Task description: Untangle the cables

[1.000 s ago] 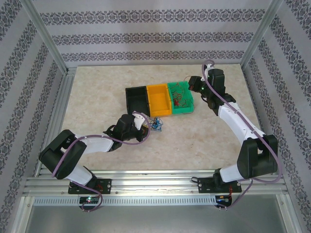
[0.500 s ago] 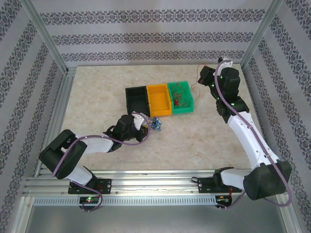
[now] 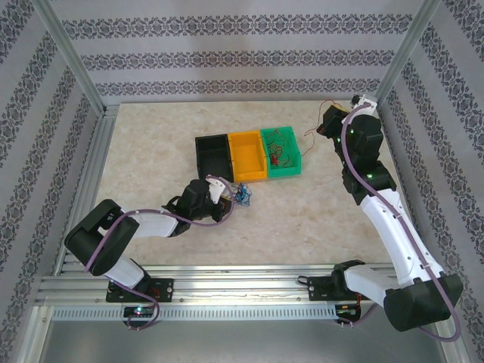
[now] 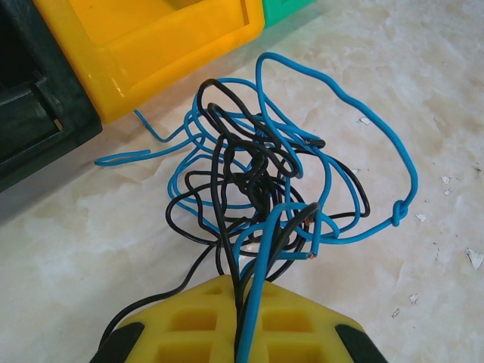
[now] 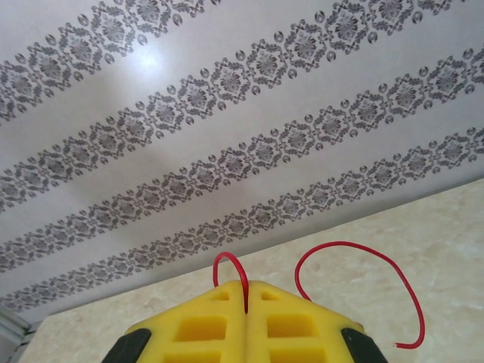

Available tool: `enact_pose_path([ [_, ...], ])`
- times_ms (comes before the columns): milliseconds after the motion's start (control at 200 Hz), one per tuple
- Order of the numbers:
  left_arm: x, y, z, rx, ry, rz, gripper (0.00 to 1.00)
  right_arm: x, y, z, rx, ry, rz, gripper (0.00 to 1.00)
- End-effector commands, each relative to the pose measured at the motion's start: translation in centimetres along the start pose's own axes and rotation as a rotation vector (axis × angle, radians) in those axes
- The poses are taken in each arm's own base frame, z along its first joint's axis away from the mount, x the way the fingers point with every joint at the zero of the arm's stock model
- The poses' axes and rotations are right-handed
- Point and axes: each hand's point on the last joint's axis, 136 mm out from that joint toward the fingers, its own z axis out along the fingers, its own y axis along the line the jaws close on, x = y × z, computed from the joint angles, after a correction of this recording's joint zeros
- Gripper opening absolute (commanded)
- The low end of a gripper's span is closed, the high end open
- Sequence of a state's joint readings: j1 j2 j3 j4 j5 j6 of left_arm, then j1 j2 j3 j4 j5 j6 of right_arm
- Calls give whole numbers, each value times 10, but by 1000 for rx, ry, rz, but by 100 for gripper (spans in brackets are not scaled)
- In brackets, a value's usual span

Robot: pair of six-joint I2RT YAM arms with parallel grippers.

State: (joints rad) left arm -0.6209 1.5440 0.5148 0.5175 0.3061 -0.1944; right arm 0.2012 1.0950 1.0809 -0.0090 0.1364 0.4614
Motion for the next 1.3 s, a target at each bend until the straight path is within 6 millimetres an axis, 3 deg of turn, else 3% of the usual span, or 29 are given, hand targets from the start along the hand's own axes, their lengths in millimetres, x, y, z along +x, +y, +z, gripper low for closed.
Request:
enact_pose_path([
  [0,-13,-5,3,19,-37,1,0,-14,-9,-3,77,-65,-78,0],
  [105,-12,-4,2,12,-39,0,0,-30,-21,-10,173,-117,-171,0],
  [340,-11,-3,2,7,-40,-1,0,-52,-79,-46,500,-198,-320,0],
  [515,-11,-4,4,11,-36,0,0,-50,-128,-74,642,-203,-282,0],
  [660,-12,-4,5,16,-32,1,0,-46,-147,-90,697,-196,-294,0],
  [824,-12,-5,5,19,-35,1,0,-33,-126,-79,517,-139,-313,0],
  [1094,-14,-5,8,23,-28,-4,0,-15,-92,-61,302,-87,-188,0],
  [1294,-13,-6,9,24,-23,-5,0,-1,-44,-32,107,-29,-126,0],
])
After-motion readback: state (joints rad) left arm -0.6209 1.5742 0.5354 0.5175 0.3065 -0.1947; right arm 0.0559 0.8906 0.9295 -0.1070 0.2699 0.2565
